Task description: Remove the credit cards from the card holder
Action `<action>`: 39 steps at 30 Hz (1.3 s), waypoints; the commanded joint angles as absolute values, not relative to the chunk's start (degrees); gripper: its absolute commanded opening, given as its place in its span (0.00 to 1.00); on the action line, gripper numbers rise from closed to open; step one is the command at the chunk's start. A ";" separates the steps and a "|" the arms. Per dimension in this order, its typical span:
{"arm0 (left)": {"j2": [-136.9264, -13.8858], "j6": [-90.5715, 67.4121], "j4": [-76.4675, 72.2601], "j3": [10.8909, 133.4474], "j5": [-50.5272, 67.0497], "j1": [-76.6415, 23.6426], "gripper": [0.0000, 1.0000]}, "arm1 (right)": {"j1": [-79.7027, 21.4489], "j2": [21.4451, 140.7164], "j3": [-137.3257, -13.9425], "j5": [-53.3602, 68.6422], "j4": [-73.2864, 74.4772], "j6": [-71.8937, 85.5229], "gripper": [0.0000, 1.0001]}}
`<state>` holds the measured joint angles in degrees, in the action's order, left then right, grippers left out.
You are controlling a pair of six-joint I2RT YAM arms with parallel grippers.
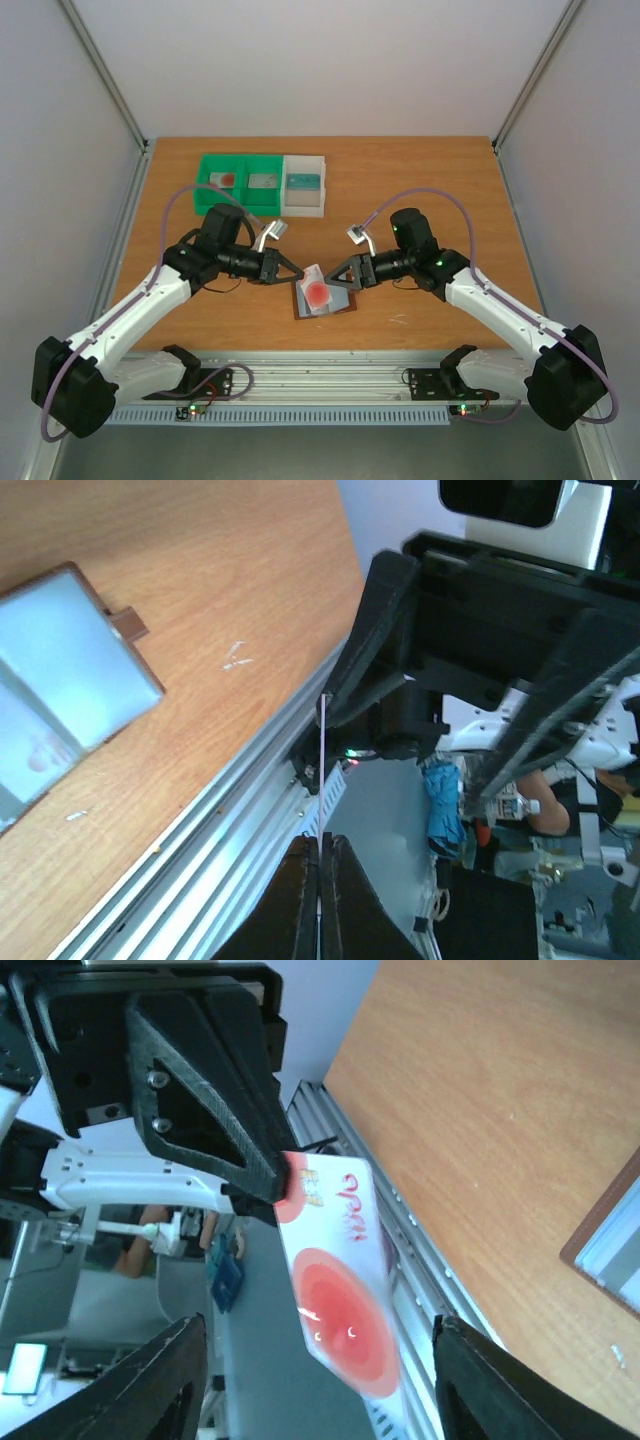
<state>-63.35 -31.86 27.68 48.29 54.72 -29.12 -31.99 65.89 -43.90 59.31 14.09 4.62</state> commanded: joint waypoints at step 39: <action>-78.92 -28.83 6.18 59.19 -12.06 -9.53 0.00 | -32.16 63.58 -49.34 45.91 23.86 2.11 0.98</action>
